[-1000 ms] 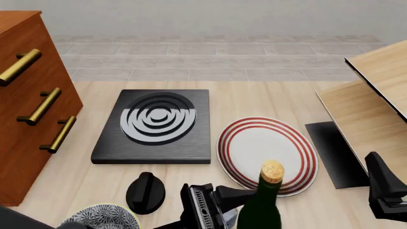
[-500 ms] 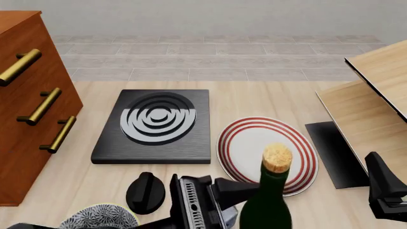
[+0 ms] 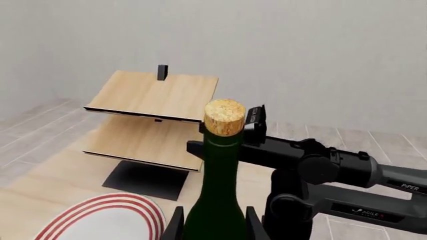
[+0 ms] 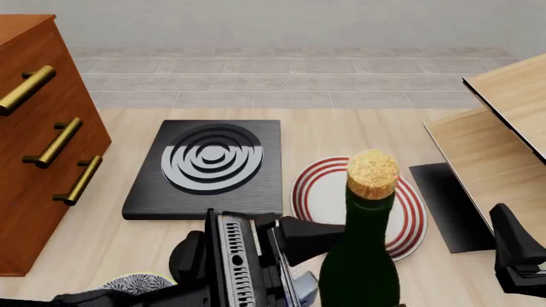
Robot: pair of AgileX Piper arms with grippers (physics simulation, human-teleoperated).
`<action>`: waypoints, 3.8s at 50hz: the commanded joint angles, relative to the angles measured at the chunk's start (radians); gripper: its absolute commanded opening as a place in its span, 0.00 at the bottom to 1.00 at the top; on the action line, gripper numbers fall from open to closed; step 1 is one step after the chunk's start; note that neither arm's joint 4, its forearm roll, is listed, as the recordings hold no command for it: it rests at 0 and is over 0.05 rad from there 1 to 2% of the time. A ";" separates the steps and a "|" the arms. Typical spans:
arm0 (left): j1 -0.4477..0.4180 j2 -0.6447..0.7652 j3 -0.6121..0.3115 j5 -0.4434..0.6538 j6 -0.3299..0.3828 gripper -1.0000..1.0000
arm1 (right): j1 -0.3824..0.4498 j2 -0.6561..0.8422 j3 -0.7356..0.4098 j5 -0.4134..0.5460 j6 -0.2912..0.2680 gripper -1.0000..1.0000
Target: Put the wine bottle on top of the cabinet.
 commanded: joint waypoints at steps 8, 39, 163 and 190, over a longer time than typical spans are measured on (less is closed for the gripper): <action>0.012 -0.126 -0.051 0.140 0.060 0.00 | 0.000 0.000 0.000 0.000 0.000 1.00; 0.206 -0.350 -0.125 0.463 0.092 0.00 | 0.000 0.000 0.000 0.000 0.000 1.00; 1.184 -0.540 -0.731 1.225 0.256 0.00 | 0.000 0.000 0.000 0.000 0.000 1.00; 1.355 -0.510 -0.799 1.244 0.241 0.00 | 0.000 0.000 0.000 0.000 0.000 1.00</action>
